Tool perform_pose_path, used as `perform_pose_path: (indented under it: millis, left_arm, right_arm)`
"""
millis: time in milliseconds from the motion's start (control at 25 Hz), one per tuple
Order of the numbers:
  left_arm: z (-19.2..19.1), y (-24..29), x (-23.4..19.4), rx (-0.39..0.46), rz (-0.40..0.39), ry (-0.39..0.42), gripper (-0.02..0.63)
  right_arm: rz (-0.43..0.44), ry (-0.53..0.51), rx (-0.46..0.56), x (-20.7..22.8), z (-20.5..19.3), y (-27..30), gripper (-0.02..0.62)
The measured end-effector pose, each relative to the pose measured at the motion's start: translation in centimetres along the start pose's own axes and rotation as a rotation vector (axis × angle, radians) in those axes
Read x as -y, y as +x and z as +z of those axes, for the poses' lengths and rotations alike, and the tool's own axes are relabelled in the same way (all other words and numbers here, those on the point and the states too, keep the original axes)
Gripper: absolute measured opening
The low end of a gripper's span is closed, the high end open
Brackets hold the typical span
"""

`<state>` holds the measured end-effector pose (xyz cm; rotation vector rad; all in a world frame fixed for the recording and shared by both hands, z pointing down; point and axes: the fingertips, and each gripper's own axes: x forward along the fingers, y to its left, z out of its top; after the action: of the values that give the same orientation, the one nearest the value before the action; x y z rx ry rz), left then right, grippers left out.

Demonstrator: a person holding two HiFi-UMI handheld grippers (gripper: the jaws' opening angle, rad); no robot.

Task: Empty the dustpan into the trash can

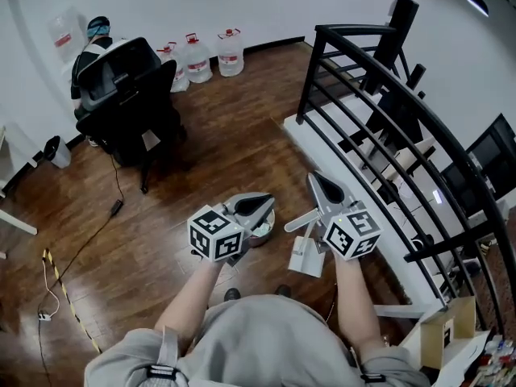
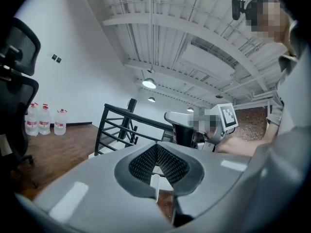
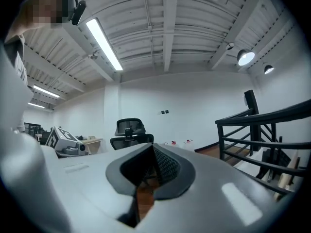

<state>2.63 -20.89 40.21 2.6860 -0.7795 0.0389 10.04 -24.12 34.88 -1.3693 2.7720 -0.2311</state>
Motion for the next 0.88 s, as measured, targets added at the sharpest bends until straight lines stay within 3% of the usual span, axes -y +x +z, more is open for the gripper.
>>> perform_pose_path:
  millis: [280, 880]
  left_arm:
    - [1.3, -1.3, -0.4, 0.028, 0.023, 0.006, -0.011]
    - [1.8, -0.8, 0.6, 0.006, -0.001, 0.032, -0.011]
  right_arm:
    - [0.024, 0.004, -0.010, -1.3, 0.4, 0.9, -0.002]
    - [0.016, 0.022, -0.048, -1.5, -1.0, 0.2, -0.002]
